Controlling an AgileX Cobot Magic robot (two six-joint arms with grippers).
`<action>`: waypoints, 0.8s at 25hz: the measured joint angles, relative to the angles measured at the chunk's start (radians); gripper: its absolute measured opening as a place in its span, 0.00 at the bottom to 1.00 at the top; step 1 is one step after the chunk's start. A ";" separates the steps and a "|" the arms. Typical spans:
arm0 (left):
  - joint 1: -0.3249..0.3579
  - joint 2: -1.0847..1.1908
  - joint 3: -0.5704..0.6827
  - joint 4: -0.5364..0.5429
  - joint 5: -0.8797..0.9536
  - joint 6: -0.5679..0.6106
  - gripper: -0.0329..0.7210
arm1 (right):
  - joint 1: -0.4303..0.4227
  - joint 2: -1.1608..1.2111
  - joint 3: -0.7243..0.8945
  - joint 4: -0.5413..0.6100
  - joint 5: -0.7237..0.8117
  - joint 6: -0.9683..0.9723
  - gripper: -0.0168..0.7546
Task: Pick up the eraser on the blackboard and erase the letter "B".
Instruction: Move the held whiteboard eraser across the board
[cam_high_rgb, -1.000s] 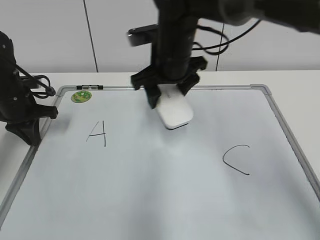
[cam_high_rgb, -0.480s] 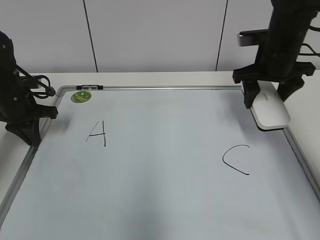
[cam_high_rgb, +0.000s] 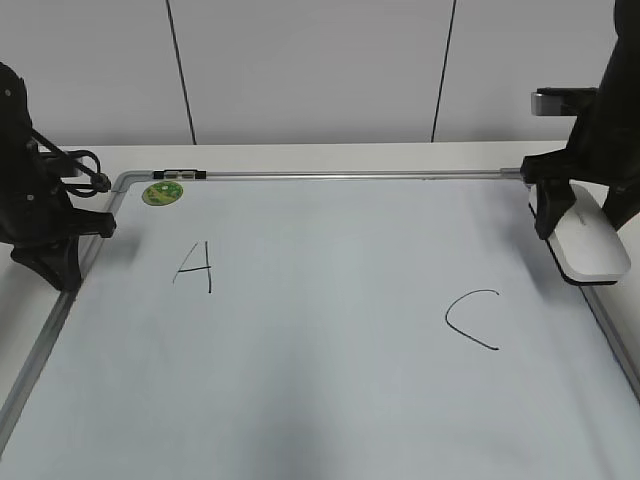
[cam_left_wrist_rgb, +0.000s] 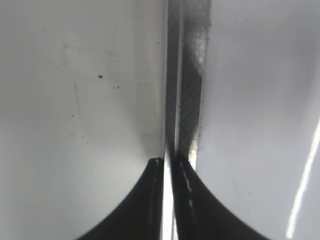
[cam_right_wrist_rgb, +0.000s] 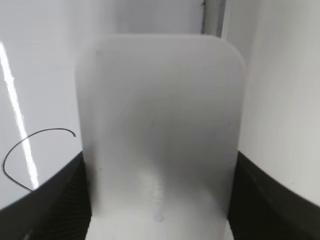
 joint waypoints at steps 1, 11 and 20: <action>0.000 0.000 0.000 0.000 0.000 0.000 0.08 | -0.010 0.000 0.000 0.006 -0.002 -0.014 0.70; 0.000 0.000 0.000 0.000 0.000 0.000 0.08 | -0.027 0.078 0.000 0.052 -0.012 -0.049 0.70; 0.000 0.000 0.000 0.000 0.000 0.002 0.08 | -0.027 0.125 0.000 0.052 -0.016 -0.058 0.70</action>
